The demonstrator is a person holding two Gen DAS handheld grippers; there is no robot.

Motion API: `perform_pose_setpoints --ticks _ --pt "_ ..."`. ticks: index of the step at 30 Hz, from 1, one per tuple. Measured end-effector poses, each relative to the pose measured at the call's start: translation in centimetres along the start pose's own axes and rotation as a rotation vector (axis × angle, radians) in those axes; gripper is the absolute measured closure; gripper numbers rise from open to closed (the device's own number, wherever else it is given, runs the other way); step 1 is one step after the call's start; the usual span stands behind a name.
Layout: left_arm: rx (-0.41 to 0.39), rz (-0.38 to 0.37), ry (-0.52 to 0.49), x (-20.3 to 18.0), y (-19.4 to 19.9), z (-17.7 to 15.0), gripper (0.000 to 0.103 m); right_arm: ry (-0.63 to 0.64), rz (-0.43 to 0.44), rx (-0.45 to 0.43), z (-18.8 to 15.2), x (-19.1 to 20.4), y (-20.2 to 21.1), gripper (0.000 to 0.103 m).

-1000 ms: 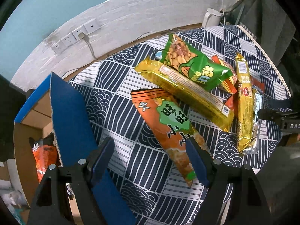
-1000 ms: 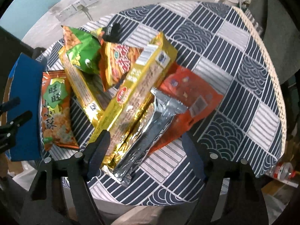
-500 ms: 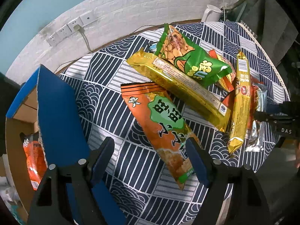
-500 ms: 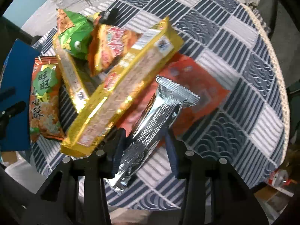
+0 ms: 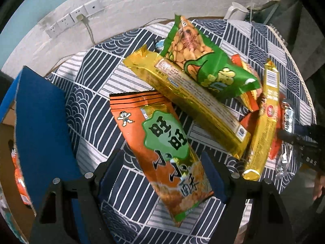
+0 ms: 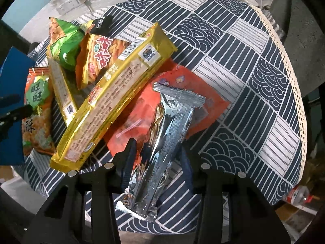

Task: Organize snacks
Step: 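Grasp the orange-green Wangwang bag with the left tool while the right tool grasps the silver bar, then carry both snacks over the cardboard box and release them inside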

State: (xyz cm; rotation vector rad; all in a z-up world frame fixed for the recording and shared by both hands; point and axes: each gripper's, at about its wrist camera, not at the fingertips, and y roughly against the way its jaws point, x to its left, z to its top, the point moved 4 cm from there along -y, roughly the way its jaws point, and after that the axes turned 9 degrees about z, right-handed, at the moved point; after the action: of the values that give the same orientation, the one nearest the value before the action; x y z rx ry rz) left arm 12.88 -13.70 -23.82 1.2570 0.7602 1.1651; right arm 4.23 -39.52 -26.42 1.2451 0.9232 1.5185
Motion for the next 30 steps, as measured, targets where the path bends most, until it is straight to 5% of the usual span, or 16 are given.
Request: perform_pose_setpoints --ticks 10,15,21,30 --pt "0.058 -0.006 0.016 -0.4 -3.2 0.5 0.023 -0.013 0.031 -0.028 1.0 -3.6 0.5 0.073" --pt "0.05 -0.042 0.007 -0.6 -3.1 0.2 0.053 0.015 0.006 -0.051 1.6 -4.4 1.9 0.073" --pt "0.012 -0.031 -0.014 -0.6 -2.1 -0.6 0.066 0.049 -0.011 -0.077 1.3 -1.8 3.3 0.073" --pt "-0.053 -0.023 -0.043 0.4 0.7 -1.5 0.068 0.121 -0.008 -0.102 2.4 2.7 4.0 0.073"
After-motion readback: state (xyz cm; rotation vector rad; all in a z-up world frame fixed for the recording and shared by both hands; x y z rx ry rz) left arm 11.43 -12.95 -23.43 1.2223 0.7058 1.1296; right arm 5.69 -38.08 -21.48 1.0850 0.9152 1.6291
